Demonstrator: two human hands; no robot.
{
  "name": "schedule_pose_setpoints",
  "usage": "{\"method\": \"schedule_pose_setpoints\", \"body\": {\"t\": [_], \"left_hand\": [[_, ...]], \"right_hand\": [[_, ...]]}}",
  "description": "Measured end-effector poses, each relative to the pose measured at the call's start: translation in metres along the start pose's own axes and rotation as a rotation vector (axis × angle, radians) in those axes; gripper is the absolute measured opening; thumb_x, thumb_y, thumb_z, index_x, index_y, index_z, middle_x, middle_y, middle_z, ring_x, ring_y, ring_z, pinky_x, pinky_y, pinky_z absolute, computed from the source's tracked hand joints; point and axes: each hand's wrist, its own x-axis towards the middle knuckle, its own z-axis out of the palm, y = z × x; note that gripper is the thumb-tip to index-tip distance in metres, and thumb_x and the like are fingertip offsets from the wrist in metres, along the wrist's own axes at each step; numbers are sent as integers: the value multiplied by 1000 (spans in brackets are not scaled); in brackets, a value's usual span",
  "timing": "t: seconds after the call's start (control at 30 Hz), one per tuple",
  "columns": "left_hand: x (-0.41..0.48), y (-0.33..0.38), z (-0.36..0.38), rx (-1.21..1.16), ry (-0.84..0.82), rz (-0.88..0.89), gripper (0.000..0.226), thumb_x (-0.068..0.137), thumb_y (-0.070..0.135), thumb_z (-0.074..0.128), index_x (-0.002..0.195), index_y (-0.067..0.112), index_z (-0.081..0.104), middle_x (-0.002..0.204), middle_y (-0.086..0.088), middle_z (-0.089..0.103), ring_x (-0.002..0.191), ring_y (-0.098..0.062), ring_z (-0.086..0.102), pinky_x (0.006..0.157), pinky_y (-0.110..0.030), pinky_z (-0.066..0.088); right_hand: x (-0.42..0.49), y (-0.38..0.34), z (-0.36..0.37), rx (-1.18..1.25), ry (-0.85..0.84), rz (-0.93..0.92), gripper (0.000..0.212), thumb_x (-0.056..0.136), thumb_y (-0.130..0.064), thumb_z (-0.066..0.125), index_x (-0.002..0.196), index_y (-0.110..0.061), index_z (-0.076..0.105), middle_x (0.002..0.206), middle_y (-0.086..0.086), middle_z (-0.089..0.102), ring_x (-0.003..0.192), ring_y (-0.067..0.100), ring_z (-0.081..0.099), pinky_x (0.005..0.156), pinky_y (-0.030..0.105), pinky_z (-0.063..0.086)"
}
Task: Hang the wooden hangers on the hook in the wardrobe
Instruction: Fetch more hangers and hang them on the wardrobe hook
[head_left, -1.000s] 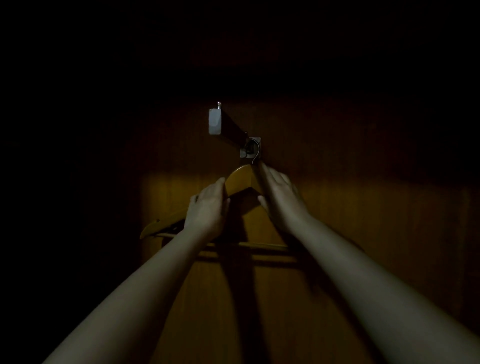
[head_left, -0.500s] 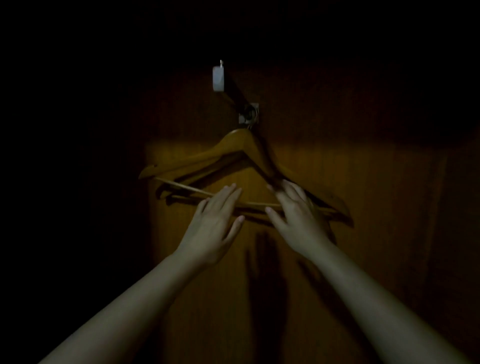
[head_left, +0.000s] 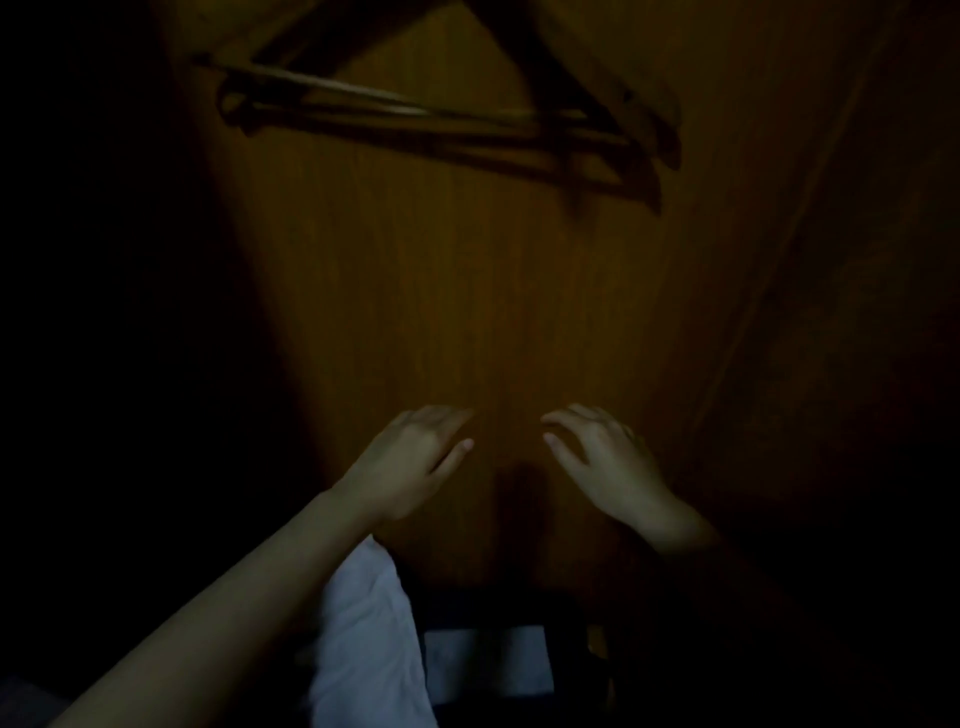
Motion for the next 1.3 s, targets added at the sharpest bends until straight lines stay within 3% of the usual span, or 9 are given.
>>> {"method": "schedule_pose_setpoints", "body": {"t": [0.13, 0.27, 0.37, 0.5, 0.57, 0.87, 0.97, 1.17, 1.3], "left_hand": [[-30, 2, 45, -99, -167, -15, 43, 98, 36, 32, 134, 16, 43, 130, -6, 55, 116, -18, 53, 98, -34, 42], [-71, 4, 87, -178, -302, -4, 32, 97, 37, 34, 106, 16, 56, 95, -10, 66, 81, -24, 62, 71, -36, 47], [-106, 2, 115, -231, -379, 21, 24, 96, 30, 41, 99, 14, 60, 81, -8, 65, 78, -23, 62, 69, -36, 46], [-158, 0, 148, -244, -582, -11, 27, 95, 28, 43, 108, 12, 61, 102, -9, 66, 97, -25, 61, 85, -33, 45], [-185, -4, 164, -244, -675, -6, 27, 94, 29, 43, 106, 12, 61, 104, -10, 67, 98, -25, 61, 83, -31, 45], [-280, -11, 221, -311, -957, 98, 39, 87, 36, 44, 95, 6, 67, 98, -10, 70, 93, -22, 64, 81, -30, 49], [-310, -3, 236, -303, -1008, 69, 31, 92, 25, 47, 98, 1, 66, 101, -11, 67, 93, -18, 59, 77, -25, 44], [-345, 31, 260, -222, -1193, 147, 16, 95, 21, 46, 81, 14, 49, 71, 3, 47, 66, -7, 46, 60, -24, 38], [-359, 65, 271, -166, -1299, 122, 27, 95, 20, 46, 68, 12, 45, 65, -1, 46, 59, -8, 46, 55, -22, 33]], "right_hand": [[-48, 10, 40, -19, -157, 183, 32, 96, -36, 40, 125, -28, 52, 123, -6, 55, 109, 15, 56, 77, 23, 36], [-115, 10, 79, 14, -277, 353, 30, 96, -29, 41, 122, -21, 53, 120, 2, 59, 107, 20, 59, 82, 25, 44], [-166, -3, 109, -63, -459, 523, 37, 99, -31, 35, 134, -23, 44, 135, 3, 50, 122, 22, 50, 101, 35, 42], [-247, -21, 147, -31, -507, 773, 41, 97, -31, 37, 137, -21, 43, 130, 4, 56, 116, 26, 55, 95, 37, 46], [-294, -36, 159, 46, -541, 869, 41, 97, -34, 37, 136, -23, 42, 131, 1, 54, 116, 21, 55, 94, 31, 45], [-469, -123, 212, 300, -482, 1406, 28, 94, -32, 43, 115, -21, 59, 114, 4, 65, 98, 23, 63, 82, 28, 49], [-512, -146, 223, 414, -444, 1552, 30, 94, -31, 45, 115, -16, 60, 117, 10, 63, 101, 26, 62, 84, 30, 48], [-587, -179, 231, 582, -236, 1804, 31, 93, -27, 50, 109, -4, 64, 103, 17, 67, 81, 22, 57, 88, 36, 50], [-649, -196, 230, 708, -130, 1938, 28, 94, -15, 49, 110, 5, 61, 81, 15, 60, 59, 18, 54, 63, 31, 50]]}}
